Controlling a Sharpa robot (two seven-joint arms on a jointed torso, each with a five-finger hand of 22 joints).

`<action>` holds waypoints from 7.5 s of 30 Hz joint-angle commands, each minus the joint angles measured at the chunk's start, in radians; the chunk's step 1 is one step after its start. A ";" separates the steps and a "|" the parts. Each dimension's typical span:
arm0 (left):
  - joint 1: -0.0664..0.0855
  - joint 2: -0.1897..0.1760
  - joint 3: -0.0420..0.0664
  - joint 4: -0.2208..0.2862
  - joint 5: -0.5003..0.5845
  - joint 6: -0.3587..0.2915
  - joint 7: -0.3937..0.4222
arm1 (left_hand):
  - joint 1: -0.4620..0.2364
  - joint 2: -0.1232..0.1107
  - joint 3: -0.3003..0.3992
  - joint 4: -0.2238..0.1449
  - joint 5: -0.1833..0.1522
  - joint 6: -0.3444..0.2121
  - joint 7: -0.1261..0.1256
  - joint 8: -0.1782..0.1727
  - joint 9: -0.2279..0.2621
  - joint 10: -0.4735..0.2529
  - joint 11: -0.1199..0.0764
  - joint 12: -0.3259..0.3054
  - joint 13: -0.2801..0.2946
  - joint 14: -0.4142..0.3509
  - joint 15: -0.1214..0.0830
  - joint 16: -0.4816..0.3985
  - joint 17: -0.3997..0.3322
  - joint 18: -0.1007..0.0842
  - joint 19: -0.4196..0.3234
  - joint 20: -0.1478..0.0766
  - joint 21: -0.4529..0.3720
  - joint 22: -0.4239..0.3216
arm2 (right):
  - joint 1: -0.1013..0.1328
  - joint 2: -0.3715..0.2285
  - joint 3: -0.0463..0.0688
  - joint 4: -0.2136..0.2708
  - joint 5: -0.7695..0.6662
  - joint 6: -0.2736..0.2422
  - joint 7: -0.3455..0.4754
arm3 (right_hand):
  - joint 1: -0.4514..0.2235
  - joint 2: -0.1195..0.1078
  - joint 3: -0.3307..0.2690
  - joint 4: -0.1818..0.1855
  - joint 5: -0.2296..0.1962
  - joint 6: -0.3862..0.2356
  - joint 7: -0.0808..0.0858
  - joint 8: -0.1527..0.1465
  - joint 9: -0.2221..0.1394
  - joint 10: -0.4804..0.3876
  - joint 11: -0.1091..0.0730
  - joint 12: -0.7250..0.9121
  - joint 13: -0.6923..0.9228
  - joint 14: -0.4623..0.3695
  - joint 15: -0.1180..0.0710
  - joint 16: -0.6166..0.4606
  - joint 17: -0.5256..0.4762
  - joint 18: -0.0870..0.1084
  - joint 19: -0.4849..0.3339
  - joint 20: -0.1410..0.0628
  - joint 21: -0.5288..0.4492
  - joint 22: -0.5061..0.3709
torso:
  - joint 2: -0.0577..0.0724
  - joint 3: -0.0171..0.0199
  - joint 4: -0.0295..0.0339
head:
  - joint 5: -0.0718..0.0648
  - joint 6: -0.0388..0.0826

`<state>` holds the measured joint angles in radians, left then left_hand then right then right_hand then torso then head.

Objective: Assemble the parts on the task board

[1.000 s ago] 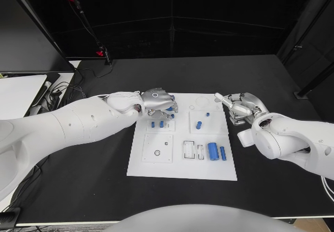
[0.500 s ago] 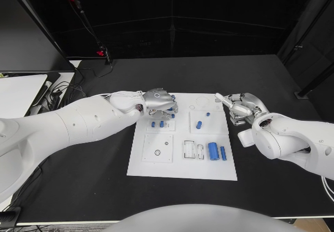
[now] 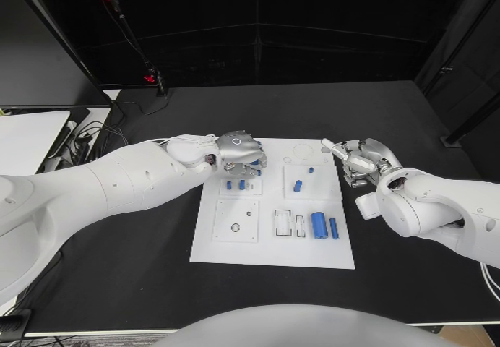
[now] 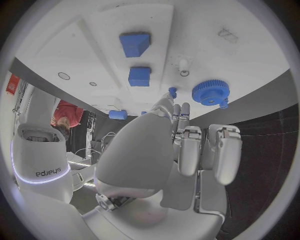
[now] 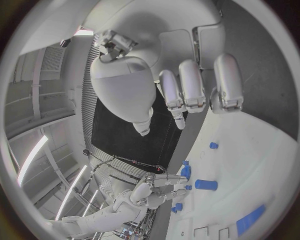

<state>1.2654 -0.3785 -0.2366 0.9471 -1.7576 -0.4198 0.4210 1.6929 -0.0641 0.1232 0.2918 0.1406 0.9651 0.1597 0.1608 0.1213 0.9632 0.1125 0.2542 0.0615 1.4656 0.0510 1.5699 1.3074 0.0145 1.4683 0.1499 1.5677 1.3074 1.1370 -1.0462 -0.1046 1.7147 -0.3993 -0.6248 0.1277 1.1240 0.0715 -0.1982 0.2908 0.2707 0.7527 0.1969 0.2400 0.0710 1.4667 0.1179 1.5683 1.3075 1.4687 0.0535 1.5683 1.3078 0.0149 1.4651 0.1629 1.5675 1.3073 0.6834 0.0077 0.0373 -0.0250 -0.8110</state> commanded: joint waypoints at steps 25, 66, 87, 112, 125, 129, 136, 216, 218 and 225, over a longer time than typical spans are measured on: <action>0.000 0.021 0.001 -0.027 -0.042 0.066 -0.005 | 0.000 -0.005 0.027 -0.002 -0.006 0.016 -0.007 -0.010 -0.009 0.010 -0.007 -0.018 -0.001 0.105 -0.005 0.001 0.263 -0.015 0.103 -0.005 0.003 0.263 | 0.001 0.002 0.000 0.002 0.001 0.006 -0.005 | 0.009 0.004 -0.006 0.000 0.006 -0.003 0.005 0.007 -0.001 0.104 0.006 0.003 0.263 0.102 0.006 0.002 0.263 -0.015 0.106 0.006 0.003 0.264 | 0.000 0.0001 0.0001 | -0.001 -0.008; -0.002 0.035 0.001 -0.046 -0.042 0.046 0.027 | -0.022 0.010 0.111 -0.001 -0.003 0.115 -0.033 0.001 -0.011 0.106 -0.034 -0.035 -0.001 0.105 -0.030 0.001 0.263 -0.015 0.103 -0.026 0.003 0.263 | 0.001 0.004 0.000 0.000 0.001 0.007 -0.005 | 0.011 0.007 -0.007 0.000 0.009 -0.005 0.005 0.009 -0.001 0.104 0.006 0.003 0.263 0.102 0.006 0.002 0.263 -0.015 0.106 0.006 0.003 0.264 | 0.000 0.0002 0.0008 | -0.001 -0.012; 0.036 -0.054 0.001 0.055 -0.042 -0.096 0.016 | -0.046 0.006 0.123 0.000 0.001 0.121 -0.032 -0.005 -0.013 0.120 -0.030 -0.049 -0.001 0.105 -0.027 0.001 0.263 -0.015 0.103 -0.027 0.003 0.263 | 0.001 0.002 0.000 -0.002 0.001 0.008 -0.011 | 0.011 0.007 -0.007 0.000 0.009 -0.005 0.005 0.009 -0.001 0.104 0.006 0.003 0.263 0.102 0.006 0.002 0.263 -0.015 0.106 0.006 0.003 0.264 | -0.001 0.0010 0.0006 | 0.002 -0.009; 0.050 -0.181 0.001 0.164 -0.042 -0.023 -0.036 | -0.060 0.003 0.134 0.000 -0.001 0.117 -0.030 -0.013 -0.016 0.120 -0.027 -0.062 -0.002 0.105 -0.024 0.001 0.263 -0.015 0.103 -0.025 0.003 0.263 | 0.000 -0.002 0.000 -0.001 0.001 0.008 -0.012 | 0.013 0.009 -0.008 0.000 0.009 -0.006 0.005 0.011 -0.001 0.104 0.006 0.003 0.263 0.102 0.006 0.002 0.263 -0.015 0.106 0.006 0.003 0.264 | 0.001 -0.0008 -0.0013 | 0.016 -0.012; 0.034 -0.156 0.001 0.132 -0.042 -0.003 -0.031 | -0.063 0.002 0.139 0.000 -0.005 0.114 -0.029 -0.017 -0.018 0.120 -0.026 -0.067 -0.002 0.105 -0.023 0.001 0.263 -0.015 0.103 -0.025 0.003 0.263 | -0.001 -0.002 0.000 0.001 0.001 0.008 -0.011 | 0.013 0.009 -0.008 0.000 0.009 -0.006 0.005 0.011 -0.001 0.104 0.006 0.003 0.263 0.102 0.006 0.002 0.263 -0.015 0.106 0.006 0.003 0.264 | 0.000 0.0010 0.0015 | 0.017 -0.015; 0.032 -0.152 0.001 0.123 -0.042 0.008 -0.031 | -0.063 0.002 0.141 0.000 -0.006 0.114 -0.029 -0.017 -0.018 0.120 -0.026 -0.068 -0.001 0.105 -0.023 0.001 0.263 -0.015 0.103 -0.025 0.003 0.263 | -0.001 -0.001 0.000 0.001 0.001 0.009 -0.011 | 0.013 0.009 -0.008 0.000 0.009 -0.006 0.005 0.011 -0.001 0.104 0.006 0.003 0.263 0.102 0.006 0.002 0.263 -0.015 0.106 0.006 0.003 0.264 | 0.000 -0.0004 0.0004 | 0.018 -0.016; 0.028 -0.145 0.001 0.110 -0.042 0.018 -0.032 | -0.064 0.003 0.142 0.000 -0.007 0.115 -0.029 -0.017 -0.018 0.121 -0.026 -0.068 -0.001 0.105 -0.023 0.001 0.263 -0.015 0.103 -0.025 0.003 0.263 | -0.001 -0.001 0.000 0.000 0.001 0.009 -0.012 | 0.013 0.009 -0.008 0.000 0.009 -0.006 0.005 0.011 -0.001 0.104 0.006 0.003 0.263 0.102 0.006 0.002 0.263 -0.015 0.106 0.006 0.003 0.264 | 0.000 -0.0003 0.0007 | 0.018 -0.016; 0.019 -0.115 0.001 0.062 -0.042 0.106 -0.022 | -0.105 -0.061 0.145 -0.001 -0.017 0.042 -0.003 -0.058 -0.042 0.090 -0.005 -0.110 0.000 0.105 -0.006 0.001 0.263 -0.015 0.103 -0.014 0.003 0.263 | -0.001 0.000 0.000 -0.002 0.001 0.012 -0.013 | 0.015 0.010 -0.010 0.000 0.011 -0.008 0.005 0.013 -0.001 0.104 0.006 0.003 0.263 0.102 0.006 0.002 0.263 -0.015 0.106 0.006 0.003 0.264 | 0.000 0.0001 0.0003 | 0.015 -0.026; 0.019 -0.116 0.001 0.062 -0.042 0.102 -0.028 | -0.116 -0.077 0.137 -0.001 -0.017 0.021 0.003 -0.066 -0.048 0.081 0.000 -0.113 0.000 0.105 -0.003 0.001 0.263 -0.014 0.102 -0.010 0.003 0.263 | -0.001 0.000 0.000 -0.002 0.001 0.012 -0.013 | 0.015 0.010 -0.010 0.000 0.011 -0.008 0.005 0.013 -0.001 0.104 0.006 0.003 0.263 0.102 0.006 0.002 0.263 -0.015 0.106 0.006 0.003 0.264 | 0.000 0.0000 0.0001 | 0.016 -0.026; 0.019 -0.119 0.001 0.057 -0.042 0.052 -0.053 | -0.120 -0.101 0.121 -0.004 -0.023 -0.053 0.008 -0.084 -0.056 0.073 0.002 -0.111 0.002 0.105 -0.003 0.001 0.263 -0.011 0.093 -0.005 -0.009 0.258 | -0.001 0.002 0.000 -0.004 0.001 0.015 -0.016 | 0.016 0.011 -0.010 0.000 0.011 -0.009 0.005 0.014 -0.001 0.104 0.006 0.003 0.263 0.102 0.006 0.002 0.263 -0.015 0.106 0.006 0.003 0.264 | 0.000 -0.0005 0.0008 | 0.014 -0.026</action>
<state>1.2828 -0.4974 -0.2363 1.0048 -1.7959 -0.3384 0.3901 1.5736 -0.1599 0.2496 0.2876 0.1198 0.9204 0.1669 0.0803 0.0660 1.0441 0.1160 0.1438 0.0624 1.4660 0.0411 1.5699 1.3073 0.0146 1.4647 0.1395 1.5617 1.3074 1.1348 -1.0455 -0.1048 1.7099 -0.3990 -0.6188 0.1096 1.1333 0.0807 -0.2036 0.2907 0.2759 0.7527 0.1970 0.2516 0.0710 1.4667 0.1179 1.5682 1.3075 1.4687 0.0536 1.5683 1.3074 0.0149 1.4650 0.1629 1.5675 1.3073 0.6834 0.0074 0.0376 -0.0116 -0.8380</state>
